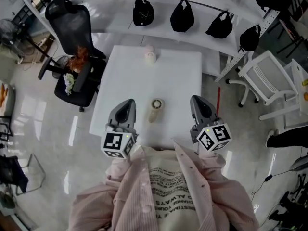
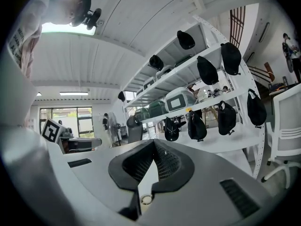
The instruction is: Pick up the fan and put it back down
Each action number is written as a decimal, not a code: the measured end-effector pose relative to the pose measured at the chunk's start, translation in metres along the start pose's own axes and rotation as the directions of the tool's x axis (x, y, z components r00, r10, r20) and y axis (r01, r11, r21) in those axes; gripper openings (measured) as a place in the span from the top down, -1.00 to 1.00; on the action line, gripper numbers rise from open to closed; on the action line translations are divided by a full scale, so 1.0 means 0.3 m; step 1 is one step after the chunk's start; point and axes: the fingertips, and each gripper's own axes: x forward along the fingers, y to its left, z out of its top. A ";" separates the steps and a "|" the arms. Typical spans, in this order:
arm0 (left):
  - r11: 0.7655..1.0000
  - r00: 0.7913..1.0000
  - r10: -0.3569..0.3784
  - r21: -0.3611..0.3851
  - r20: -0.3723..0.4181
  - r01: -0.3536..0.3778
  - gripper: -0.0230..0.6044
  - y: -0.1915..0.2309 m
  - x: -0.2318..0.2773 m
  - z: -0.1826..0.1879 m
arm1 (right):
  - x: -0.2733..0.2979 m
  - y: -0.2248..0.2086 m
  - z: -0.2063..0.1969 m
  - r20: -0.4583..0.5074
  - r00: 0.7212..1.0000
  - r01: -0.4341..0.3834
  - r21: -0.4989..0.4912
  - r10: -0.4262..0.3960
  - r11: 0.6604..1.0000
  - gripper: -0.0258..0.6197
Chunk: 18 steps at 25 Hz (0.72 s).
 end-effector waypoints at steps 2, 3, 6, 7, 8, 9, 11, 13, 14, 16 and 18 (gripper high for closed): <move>1.000 1.000 0.008 -0.001 0.004 -0.008 0.92 0.016 -0.008 0.002 | -0.008 -0.008 0.014 0.014 1.000 0.016 -0.003 -0.016 1.000 0.92; 1.000 1.000 0.012 -0.003 0.006 -0.012 0.92 0.023 -0.012 0.001 | -0.011 -0.014 0.019 0.020 1.000 0.024 -0.002 -0.024 1.000 0.92; 1.000 1.000 0.024 -0.014 0.001 -0.024 0.92 0.037 -0.021 0.001 | -0.016 -0.032 0.028 0.032 0.998 0.045 0.005 -0.045 0.999 0.92; 1.000 1.000 0.026 -0.016 -0.007 -0.026 0.92 0.039 -0.024 -0.002 | -0.018 -0.035 0.028 0.032 0.998 0.049 0.006 -0.049 0.999 0.92; 1.000 1.000 0.027 -0.016 -0.010 -0.027 0.92 0.043 -0.025 -0.003 | -0.018 -0.034 0.029 0.031 0.998 0.047 0.005 -0.047 0.999 0.92; 0.999 1.000 0.029 -0.014 -0.009 -0.029 0.92 0.047 -0.025 -0.004 | -0.016 -0.031 0.029 0.027 0.999 0.041 0.003 -0.041 0.999 0.92; 0.999 0.999 0.035 -0.013 -0.005 -0.035 0.92 0.056 -0.023 -0.004 | -0.010 -0.023 0.029 0.022 0.999 0.030 -0.005 -0.030 1.000 0.92; 0.999 0.999 0.035 -0.018 -0.006 -0.036 0.92 0.057 -0.020 -0.005 | -0.005 -0.021 0.031 0.022 0.999 0.029 -0.009 -0.029 1.000 0.92; 0.999 0.999 0.035 -0.018 -0.003 -0.035 0.92 0.057 -0.018 -0.005 | -0.003 -0.021 0.031 0.023 0.999 0.030 -0.009 -0.029 1.000 0.92; 0.999 0.999 0.034 -0.016 -0.002 -0.034 0.92 0.057 -0.016 -0.005 | -0.002 -0.020 0.032 0.025 0.999 0.029 -0.012 -0.029 1.000 0.92; 0.999 0.999 0.033 -0.013 -0.008 -0.033 0.92 0.058 -0.016 -0.008 | 0.000 -0.020 0.033 0.027 0.999 0.030 -0.014 -0.029 0.999 0.92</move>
